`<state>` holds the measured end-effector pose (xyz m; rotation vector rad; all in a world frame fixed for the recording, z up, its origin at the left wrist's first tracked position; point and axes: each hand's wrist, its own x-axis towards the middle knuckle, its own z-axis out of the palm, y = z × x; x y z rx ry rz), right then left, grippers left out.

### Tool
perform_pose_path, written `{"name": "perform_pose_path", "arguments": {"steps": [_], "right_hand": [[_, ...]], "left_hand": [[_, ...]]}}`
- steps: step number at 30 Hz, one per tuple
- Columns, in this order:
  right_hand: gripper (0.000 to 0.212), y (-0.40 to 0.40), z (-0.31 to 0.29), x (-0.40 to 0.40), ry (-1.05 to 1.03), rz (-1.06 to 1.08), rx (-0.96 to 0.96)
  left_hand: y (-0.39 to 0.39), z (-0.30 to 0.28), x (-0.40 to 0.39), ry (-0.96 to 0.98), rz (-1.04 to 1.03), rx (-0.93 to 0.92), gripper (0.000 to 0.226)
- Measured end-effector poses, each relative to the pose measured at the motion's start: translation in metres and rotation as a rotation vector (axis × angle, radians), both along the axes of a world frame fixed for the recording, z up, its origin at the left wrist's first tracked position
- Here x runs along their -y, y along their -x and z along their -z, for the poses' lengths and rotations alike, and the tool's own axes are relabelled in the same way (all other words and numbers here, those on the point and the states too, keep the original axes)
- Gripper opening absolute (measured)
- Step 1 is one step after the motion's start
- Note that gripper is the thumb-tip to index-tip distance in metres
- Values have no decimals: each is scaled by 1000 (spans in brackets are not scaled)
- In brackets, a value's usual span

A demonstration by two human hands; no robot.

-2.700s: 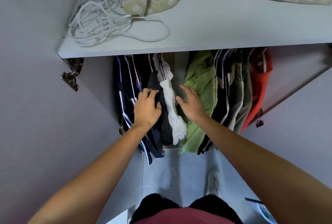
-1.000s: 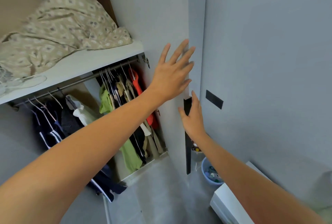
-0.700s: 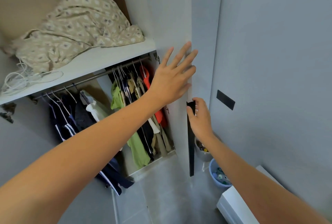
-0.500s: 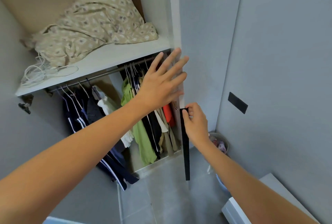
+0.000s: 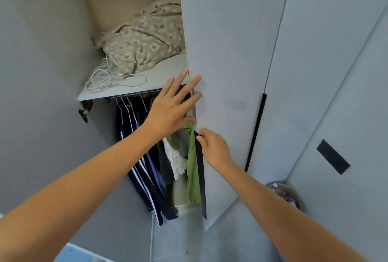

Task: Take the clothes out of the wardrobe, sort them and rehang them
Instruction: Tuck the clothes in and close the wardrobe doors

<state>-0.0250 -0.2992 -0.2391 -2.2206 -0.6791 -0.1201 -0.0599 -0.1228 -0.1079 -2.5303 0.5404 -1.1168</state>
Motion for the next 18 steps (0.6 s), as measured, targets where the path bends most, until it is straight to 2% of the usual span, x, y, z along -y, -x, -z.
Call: {"name": "perform_pose_path", "arguments": {"steps": [6, 18], "right_hand": [[26, -39, -5, -57, 144, -2, 6], [28, -96, -10, -133, 200, 133, 7]], "left_hand": [[-44, 7, -59, 34, -4, -3, 99], [-110, 13, -122, 54, -1, -40, 99]]}}
